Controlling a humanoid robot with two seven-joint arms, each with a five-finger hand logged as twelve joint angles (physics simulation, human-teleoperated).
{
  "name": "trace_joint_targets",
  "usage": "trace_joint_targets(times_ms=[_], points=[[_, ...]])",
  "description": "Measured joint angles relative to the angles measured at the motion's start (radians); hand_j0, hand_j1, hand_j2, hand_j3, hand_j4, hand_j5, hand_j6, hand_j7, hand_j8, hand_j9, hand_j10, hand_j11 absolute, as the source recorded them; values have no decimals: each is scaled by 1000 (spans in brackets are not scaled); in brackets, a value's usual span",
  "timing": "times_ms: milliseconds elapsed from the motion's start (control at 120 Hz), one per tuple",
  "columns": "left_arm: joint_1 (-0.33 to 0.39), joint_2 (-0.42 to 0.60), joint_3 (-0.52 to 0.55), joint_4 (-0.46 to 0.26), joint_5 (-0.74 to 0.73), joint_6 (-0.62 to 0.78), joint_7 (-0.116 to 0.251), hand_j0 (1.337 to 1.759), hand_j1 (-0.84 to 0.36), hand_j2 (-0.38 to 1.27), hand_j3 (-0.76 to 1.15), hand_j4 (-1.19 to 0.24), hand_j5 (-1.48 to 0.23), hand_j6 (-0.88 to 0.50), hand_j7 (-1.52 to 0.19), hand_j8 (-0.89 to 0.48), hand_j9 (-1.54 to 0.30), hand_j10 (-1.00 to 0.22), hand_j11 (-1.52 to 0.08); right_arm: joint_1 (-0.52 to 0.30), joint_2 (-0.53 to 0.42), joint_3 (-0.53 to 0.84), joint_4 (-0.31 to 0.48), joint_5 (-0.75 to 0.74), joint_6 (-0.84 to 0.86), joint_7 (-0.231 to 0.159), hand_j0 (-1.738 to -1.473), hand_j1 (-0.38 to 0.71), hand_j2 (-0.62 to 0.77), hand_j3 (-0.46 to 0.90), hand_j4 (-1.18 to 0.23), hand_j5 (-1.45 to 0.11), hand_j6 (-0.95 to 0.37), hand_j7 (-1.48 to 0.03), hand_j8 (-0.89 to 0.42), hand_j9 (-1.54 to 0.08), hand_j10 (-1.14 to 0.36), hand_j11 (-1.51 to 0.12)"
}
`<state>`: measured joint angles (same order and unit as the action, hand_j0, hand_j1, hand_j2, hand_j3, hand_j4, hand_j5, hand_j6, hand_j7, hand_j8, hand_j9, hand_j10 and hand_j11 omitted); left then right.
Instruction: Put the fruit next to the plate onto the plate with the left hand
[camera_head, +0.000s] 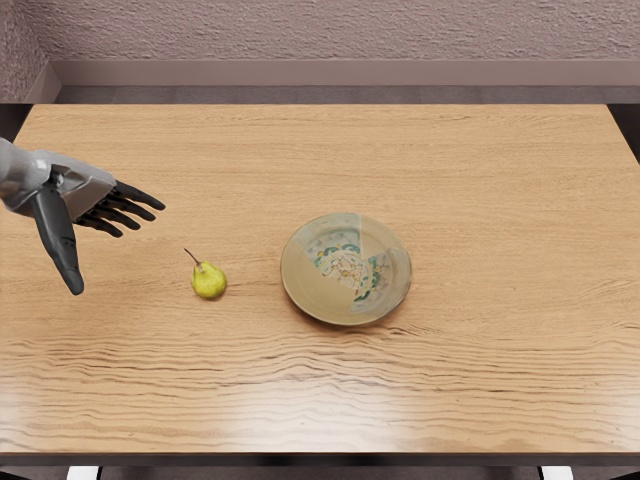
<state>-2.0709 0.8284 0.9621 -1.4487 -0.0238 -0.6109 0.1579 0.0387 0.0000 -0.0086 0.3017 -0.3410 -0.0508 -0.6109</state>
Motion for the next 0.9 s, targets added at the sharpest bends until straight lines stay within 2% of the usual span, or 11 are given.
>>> trace_joint_targets(times_ms=[217,408,442,517,583,633,667,783,900], points=[[4,0,0,4,4,0,0,1658,323,4,0,-22,-28,-23,-28,-22,-28,-22,-28,-4,0,2,0,0,0,0,-1658,-349,0,0,0,0,0,0,0,0,0,0],[52,-11,-17,49,16,0,1,1658,323,4,0,-23,-28,-23,-28,-23,-28,-22,-28,-5,0,2,0,0,0,0,-1658,-349,0,0,0,0,0,0,0,0,0,0],[52,-51,-22,57,17,0,2,1658,323,5,0,-23,-28,-23,-28,-23,-28,-22,-28,-5,0,2,0,0,0,0,-1658,-349,0,0,0,0,1,0,1,0,1,0],[21,-156,-24,71,16,1,4,1658,323,4,0,-22,-28,-23,-28,-22,-28,-22,-28,-5,0,2,0,0,0,0,-1658,-349,0,0,0,0,0,0,0,0,0,0],[-107,-232,32,66,16,57,5,1658,323,4,0,-22,-28,-22,-28,-22,-28,-22,-28,-5,0,2,0,1,0,0,-1658,-349,0,0,0,0,0,0,0,0,0,0],[-186,-358,92,50,16,133,6,1658,323,4,0,-22,-28,-22,-28,-22,-28,-22,-28,-5,0,2,0,1,0,0,-1658,-349,0,0,0,0,0,0,0,0,0,0],[-206,-405,121,31,15,191,6,1658,324,4,0,-22,-28,-22,-28,-22,-28,-21,-28,-5,0,2,0,1,0,0,-1658,-349,0,0,0,0,0,0,0,0,0,0],[-126,-561,167,-50,10,533,5,1658,324,4,0,-21,-27,-21,-27,-21,-27,-21,-27,-5,0,2,0,1,0,0,-1658,-349,0,0,0,0,0,0,0,0,0,0],[-108,-634,172,-211,11,898,5,1658,324,4,0,-21,-27,-21,-27,-21,-27,-21,-27,-5,0,2,0,0,0,0,-1658,-349,0,0,0,0,0,0,0,0,0,0]])
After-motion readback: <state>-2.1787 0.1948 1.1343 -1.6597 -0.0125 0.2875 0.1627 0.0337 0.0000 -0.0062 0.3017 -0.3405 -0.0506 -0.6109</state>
